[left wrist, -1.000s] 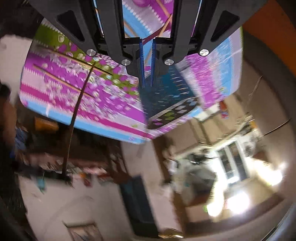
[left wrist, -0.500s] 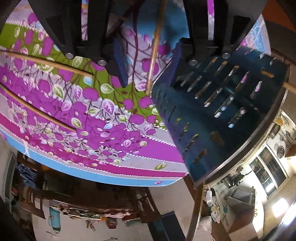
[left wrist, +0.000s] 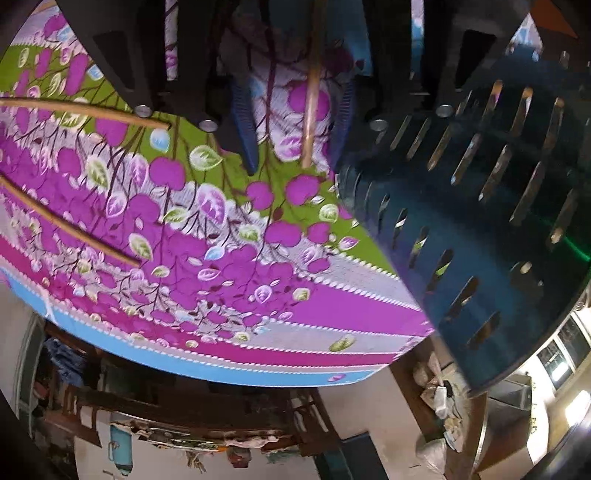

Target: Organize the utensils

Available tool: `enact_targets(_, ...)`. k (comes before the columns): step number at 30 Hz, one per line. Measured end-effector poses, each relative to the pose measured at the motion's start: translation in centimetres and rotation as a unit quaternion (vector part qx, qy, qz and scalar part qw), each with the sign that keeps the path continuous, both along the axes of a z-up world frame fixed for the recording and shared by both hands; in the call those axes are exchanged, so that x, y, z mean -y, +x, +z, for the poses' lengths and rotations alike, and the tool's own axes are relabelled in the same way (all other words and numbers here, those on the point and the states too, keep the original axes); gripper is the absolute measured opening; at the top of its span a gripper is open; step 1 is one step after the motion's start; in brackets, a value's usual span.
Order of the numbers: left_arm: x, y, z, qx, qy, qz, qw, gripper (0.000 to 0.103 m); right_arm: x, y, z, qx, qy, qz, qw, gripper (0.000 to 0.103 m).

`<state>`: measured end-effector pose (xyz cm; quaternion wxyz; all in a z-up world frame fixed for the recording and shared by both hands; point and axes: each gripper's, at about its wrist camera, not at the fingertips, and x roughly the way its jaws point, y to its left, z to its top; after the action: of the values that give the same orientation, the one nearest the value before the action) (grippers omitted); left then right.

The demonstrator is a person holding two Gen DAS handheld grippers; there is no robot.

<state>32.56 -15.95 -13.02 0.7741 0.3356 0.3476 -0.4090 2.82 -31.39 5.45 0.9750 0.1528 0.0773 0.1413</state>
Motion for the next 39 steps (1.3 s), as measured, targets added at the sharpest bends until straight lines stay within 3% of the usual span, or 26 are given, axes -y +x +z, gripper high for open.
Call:
enact_targets(2,0.2,0.0,0.0,-0.007,0.0,-0.008,0.9999,0.025,0.0,-0.1,0.0,0.001,0.001,0.001,1.0,0.005)
enact_targets(4,0.2,-0.5,0.0,0.002,0.004,-0.023,0.9997,0.022,0.1,-0.3,0.0,0.003,0.0,0.0,1.0,0.005)
enact_targets(11,-0.2,-1.0,-0.2,0.017,0.007,-0.04,0.999,0.021,0.3,-0.1,-0.2,0.0,0.007,0.004,1.0,0.005)
enact_targets(14,-0.9,-0.4,0.0,-0.025,-0.015,-0.023,0.9993,0.011,0.1,0.0,-0.4,-0.004,0.009,0.005,1.0,0.005)
enact_targets(20,-1.3,-1.8,-0.3,0.016,-0.028,-0.034,0.9989,0.007,0.1,0.3,-0.5,-0.006,0.01,0.003,1.0,0.005)
enact_targets(24,-3.2,-2.8,3.3,0.032,-0.091,-0.028,0.9949,0.007,0.3,0.4,-0.2,-0.002,0.011,0.003,1.0,0.005)
enact_targets(30,-8.1,-4.9,10.9,0.085,-0.201,-0.002,0.9759,0.007,0.0,0.9,1.6,0.017,-0.005,0.013,1.0,0.005)
enact_targets(33,-10.8,-6.6,14.5,0.125,-0.252,0.019,0.9592,0.007,-0.6,1.4,2.7,0.024,-0.014,0.02,0.999,0.005)
enact_targets(39,-15.2,-9.8,20.3,0.182,-0.359,0.073,0.9126,0.007,-2.7,3.6,4.6,0.028,-0.029,0.044,0.998,0.005)
